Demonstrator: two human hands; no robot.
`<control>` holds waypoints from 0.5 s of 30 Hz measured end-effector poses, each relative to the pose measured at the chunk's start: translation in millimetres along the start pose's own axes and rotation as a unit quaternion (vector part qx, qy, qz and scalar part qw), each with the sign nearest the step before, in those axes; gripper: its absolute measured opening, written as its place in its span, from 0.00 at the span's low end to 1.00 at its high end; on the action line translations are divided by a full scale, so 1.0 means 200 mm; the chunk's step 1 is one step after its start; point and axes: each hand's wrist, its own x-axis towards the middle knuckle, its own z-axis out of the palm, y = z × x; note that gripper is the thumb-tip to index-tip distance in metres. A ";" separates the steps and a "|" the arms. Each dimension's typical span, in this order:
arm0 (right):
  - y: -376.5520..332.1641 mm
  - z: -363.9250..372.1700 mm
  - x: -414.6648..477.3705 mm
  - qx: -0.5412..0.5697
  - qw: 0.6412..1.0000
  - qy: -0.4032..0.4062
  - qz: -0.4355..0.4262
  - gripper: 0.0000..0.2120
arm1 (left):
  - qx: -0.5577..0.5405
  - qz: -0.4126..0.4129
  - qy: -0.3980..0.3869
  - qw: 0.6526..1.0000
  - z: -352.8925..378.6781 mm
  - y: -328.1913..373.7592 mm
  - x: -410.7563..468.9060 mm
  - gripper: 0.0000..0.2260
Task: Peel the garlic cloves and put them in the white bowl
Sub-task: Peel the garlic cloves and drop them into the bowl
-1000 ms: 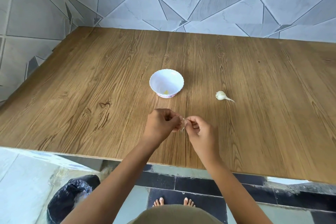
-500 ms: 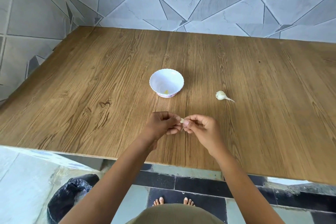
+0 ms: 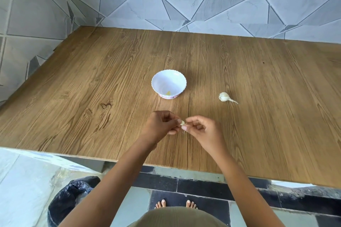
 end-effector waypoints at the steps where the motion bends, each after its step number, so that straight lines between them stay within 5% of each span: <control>1: -0.01 0.00 0.00 0.013 1.000 -0.005 0.008 0.09 | 0.011 0.004 -0.002 1.000 0.00 0.00 0.00 0.02; 15: -0.05 0.01 0.01 0.045 0.995 -0.035 0.083 0.08 | 0.065 0.072 -0.031 0.995 0.03 0.00 0.00 0.04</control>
